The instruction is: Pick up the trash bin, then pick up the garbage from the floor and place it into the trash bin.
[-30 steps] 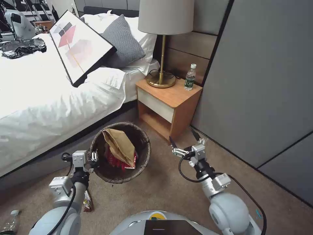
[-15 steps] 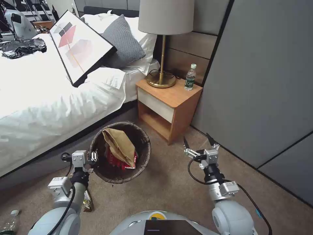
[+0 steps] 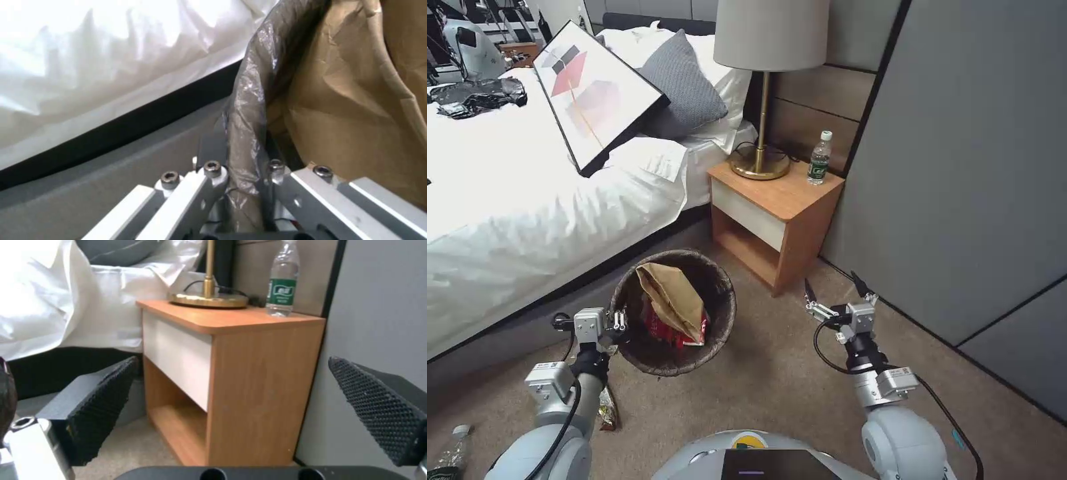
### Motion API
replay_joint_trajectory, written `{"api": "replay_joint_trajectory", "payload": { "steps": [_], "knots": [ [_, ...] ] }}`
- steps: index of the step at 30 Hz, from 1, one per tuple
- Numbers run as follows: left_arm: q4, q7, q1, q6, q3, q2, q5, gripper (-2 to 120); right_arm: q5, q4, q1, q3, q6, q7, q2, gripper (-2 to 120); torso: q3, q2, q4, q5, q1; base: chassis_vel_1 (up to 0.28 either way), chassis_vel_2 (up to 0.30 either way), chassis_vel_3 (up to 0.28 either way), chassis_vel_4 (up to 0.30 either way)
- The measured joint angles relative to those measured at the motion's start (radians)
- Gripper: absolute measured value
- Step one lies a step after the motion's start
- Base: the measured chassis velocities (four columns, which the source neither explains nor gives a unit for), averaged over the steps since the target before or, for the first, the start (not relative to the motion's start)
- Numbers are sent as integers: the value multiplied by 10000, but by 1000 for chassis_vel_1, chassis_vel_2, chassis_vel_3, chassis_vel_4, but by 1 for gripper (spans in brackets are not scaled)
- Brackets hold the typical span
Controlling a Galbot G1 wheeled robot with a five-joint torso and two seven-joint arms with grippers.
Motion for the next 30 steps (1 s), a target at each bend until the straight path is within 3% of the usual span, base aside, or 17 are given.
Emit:
{"api": "replay_joint_trajectory", "payload": {
  "steps": [30],
  "knots": [
    [131, 16, -64, -35, -29, 47, -20, 0, 238, -186, 219, -64, -203, 47, -192, 100, 0, 0, -1, 1, 1, 21, 26, 25, 22]
  ]
}}
